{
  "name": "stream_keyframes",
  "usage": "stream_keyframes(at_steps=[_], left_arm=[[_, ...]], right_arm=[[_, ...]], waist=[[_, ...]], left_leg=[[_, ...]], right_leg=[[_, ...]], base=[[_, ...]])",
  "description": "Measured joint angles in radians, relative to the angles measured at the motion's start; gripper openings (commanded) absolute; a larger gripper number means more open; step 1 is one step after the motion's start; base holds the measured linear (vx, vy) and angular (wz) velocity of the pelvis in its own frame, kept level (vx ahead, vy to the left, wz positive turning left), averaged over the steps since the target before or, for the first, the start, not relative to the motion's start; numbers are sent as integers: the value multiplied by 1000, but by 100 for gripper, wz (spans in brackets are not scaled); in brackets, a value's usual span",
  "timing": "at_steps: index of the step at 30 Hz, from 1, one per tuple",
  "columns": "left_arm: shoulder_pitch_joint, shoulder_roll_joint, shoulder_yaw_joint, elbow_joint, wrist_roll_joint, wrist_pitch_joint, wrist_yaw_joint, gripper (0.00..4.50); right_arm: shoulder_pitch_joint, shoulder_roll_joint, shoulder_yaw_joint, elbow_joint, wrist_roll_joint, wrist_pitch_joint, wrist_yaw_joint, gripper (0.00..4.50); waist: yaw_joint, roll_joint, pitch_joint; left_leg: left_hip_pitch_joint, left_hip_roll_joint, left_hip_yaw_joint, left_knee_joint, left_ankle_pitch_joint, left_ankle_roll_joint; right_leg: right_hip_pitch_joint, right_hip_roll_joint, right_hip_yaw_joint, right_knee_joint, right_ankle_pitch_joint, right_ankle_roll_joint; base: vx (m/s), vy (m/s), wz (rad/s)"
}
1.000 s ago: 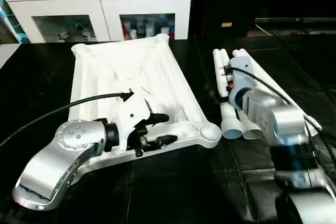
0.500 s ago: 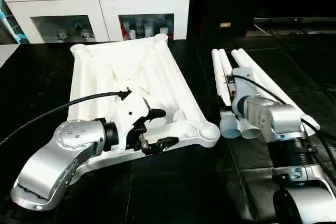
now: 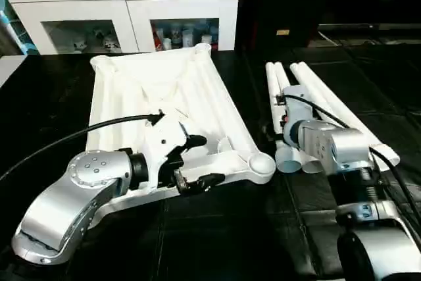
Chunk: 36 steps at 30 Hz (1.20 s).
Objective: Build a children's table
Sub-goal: Pick table leg
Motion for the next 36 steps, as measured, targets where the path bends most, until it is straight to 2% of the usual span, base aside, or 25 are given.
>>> stream_keyframes(at_steps=[4,6,7,12,14,15,17,23,24,31,36], left_arm=[[0,1,-5,0,0,0,6,447],[0,1,-5,0,0,0,9,450],[0,1,-5,0,0,0,10,450],[-6,1,-5,0,0,0,12,450],[-11,2,-5,0,0,0,13,450],[-13,2,-5,0,0,0,15,450],[-14,2,-5,0,0,0,18,450],[-18,2,-7,0,0,-3,19,450],[-19,2,-8,0,0,-4,19,450],[-28,2,-17,7,3,-17,21,450],[-30,2,-17,11,8,-23,26,450]], right_arm=[[-2,0,-6,19,-2,3,0,450],[-5,0,-9,37,-2,3,0,421],[-7,0,-12,43,-2,2,0,421],[-15,0,-38,85,5,-3,3,370],[-19,0,-49,98,9,-4,2,366],[-21,-1,-54,108,12,-6,2,335],[-23,-1,-62,117,20,-8,2,335],[-31,-1,-120,155,37,-26,-4,288],[-33,-1,-130,163,40,-29,-7,264],[-42,-2,-209,202,81,-49,-36,213],[-45,-2,-239,213,99,-53,-44,190]], waist=[[0,0,0],[0,-1,0],[0,-2,0],[0,-13,-6],[0,-14,-7],[-1,-16,-8],[-1,-18,-9],[-1,-18,-9],[-1,-18,-9],[-1,-18,-9],[-1,-18,-9]], left_leg=[[0,0,0,0,0,0],[0,0,0,0,0,0],[0,0,0,0,0,0],[0,0,0,0,0,0],[0,0,0,0,0,-1],[1,0,0,0,0,-1],[1,0,0,0,1,-1],[2,1,0,0,1,-1],[2,1,0,0,1,-1],[2,1,0,0,1,-1],[2,1,0,0,1,-1]], right_leg=[[0,0,0,0,0,0],[0,0,0,0,0,0],[0,0,0,0,0,0],[0,0,0,1,0,0],[0,0,0,1,0,0],[0,0,0,1,0,0],[0,0,0,2,0,0],[0,0,0,3,0,-1],[0,0,0,3,1,-1],[0,0,0,3,1,-1],[0,0,0,3,1,-1]], base=[[0,0,0],[0,0,0],[0,0,0],[0,0,0],[0,0,0],[0,0,0],[0,0,0],[0,0,0],[0,0,0],[0,0,0],[0,0,0]])
